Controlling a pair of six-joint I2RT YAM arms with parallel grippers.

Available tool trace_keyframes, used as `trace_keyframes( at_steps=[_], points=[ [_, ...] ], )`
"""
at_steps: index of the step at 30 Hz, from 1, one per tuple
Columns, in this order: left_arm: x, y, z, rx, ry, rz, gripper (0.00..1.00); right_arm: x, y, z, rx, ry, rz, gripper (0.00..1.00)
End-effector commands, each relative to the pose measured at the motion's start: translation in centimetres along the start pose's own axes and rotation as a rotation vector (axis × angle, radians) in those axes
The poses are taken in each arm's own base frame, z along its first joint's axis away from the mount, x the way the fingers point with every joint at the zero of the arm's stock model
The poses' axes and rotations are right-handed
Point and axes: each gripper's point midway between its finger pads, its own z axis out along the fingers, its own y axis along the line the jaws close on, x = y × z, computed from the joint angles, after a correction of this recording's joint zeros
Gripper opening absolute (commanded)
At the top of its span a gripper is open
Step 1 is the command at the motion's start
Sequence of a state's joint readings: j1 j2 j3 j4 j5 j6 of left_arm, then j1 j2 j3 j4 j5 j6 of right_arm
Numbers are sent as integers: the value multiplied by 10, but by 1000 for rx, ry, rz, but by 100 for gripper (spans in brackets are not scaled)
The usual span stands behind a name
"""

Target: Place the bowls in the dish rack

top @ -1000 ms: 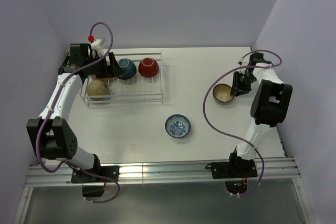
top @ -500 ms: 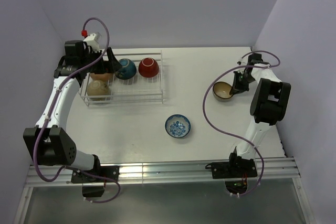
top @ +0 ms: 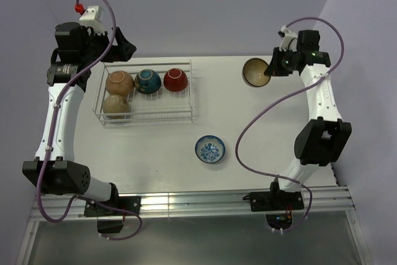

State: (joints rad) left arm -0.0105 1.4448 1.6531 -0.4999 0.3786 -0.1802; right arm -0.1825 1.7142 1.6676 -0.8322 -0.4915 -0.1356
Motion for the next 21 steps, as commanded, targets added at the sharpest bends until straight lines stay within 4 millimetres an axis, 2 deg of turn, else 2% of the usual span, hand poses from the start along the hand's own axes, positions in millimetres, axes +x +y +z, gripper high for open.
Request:
trace_keyframes(
  at_steps=[1,2,3,5,6,8,9,11,12,13,14,15,17,21],
  points=[
    [-5,-23,-4,114,24,-44,99,-45,79,-35,-149,-145,-134,0],
    [-6,-31,-7,153,26,-47,100,-50,93,-37,-166,-162,-161,0],
    [0,-45,-10,234,48,-69,100,-55,116,-35,-208,-183,-190,0],
    [-5,-62,-20,311,13,-75,100,-54,156,-32,-328,-190,-241,0],
    [10,-65,-20,342,38,-104,99,-56,181,-30,-394,-207,-268,0],
    [8,-79,-30,408,13,-137,99,-54,207,-26,-473,-212,-289,0],
    [23,-80,-29,423,46,-190,99,-50,230,-22,-538,-205,-307,0],
    [29,-89,-36,478,59,-229,98,-49,252,-19,-591,-200,-336,0],
    [43,-90,-35,485,96,-298,97,-45,263,-12,-626,-175,-315,0],
    [47,-92,-37,498,105,-322,97,-39,281,-12,-671,-159,-329,0],
    [45,-98,-41,530,93,-327,97,-37,290,-10,-696,-153,-327,0],
    [57,-98,-40,533,125,-392,97,-35,301,-6,-736,-141,-318,0],
    [62,-101,-43,547,134,-425,97,-29,322,-5,-784,-128,-326,0],
    [76,-101,-42,553,155,-514,98,-21,347,12,-834,-81,-300,0]
  ],
)
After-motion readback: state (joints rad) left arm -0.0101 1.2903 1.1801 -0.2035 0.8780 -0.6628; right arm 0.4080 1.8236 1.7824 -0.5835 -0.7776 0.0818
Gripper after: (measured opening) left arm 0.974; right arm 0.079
